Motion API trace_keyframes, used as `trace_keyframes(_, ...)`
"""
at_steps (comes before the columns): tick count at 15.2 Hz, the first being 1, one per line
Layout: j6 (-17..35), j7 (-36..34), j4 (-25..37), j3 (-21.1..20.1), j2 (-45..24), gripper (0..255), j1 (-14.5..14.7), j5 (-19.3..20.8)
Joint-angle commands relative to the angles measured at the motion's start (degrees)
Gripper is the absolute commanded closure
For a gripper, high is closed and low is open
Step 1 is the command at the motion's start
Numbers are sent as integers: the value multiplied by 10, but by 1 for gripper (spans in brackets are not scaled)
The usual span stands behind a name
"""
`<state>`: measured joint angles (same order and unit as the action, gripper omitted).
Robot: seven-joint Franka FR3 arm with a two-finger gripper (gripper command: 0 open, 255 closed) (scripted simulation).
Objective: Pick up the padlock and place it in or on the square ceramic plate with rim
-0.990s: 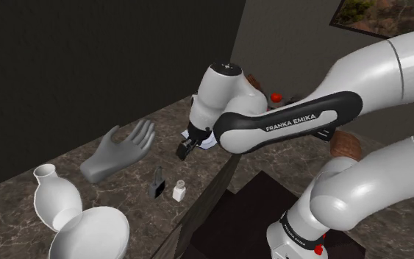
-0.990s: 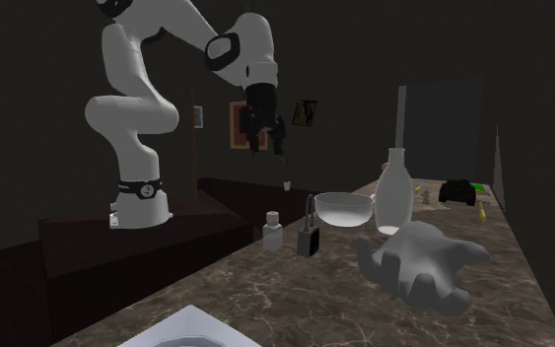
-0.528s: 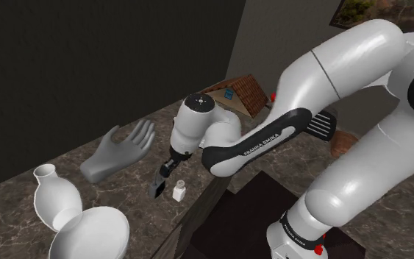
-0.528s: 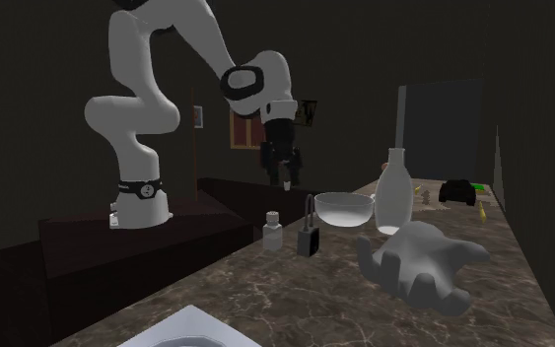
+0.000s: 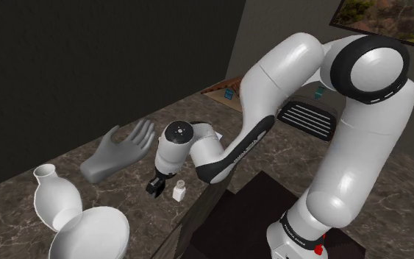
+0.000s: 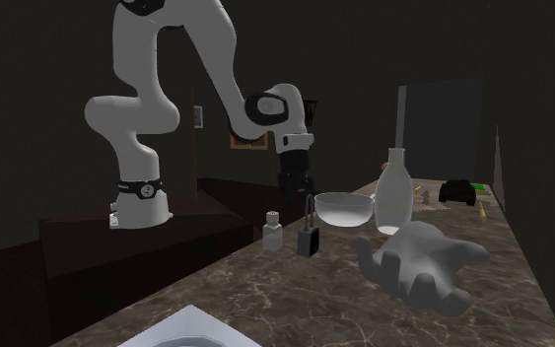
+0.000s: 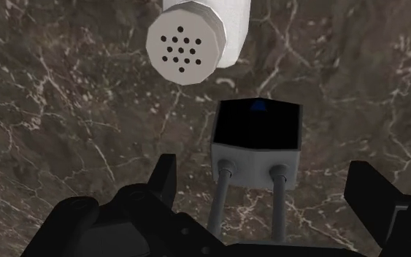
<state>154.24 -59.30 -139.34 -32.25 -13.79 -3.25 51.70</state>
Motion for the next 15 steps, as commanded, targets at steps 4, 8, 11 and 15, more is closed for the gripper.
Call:
trace_keyframes(4, 7, -55, 28, 36, -55, 0, 23, 77)
trace_keyframes(8, 10, -69, 35, 46, -69, 0, 29, 96)
trace_keyframes(11, 10, -69, 35, 46, -69, 0, 29, 96)
trace_keyframes(15, 10, -69, 35, 46, -69, 255, 29, 96)
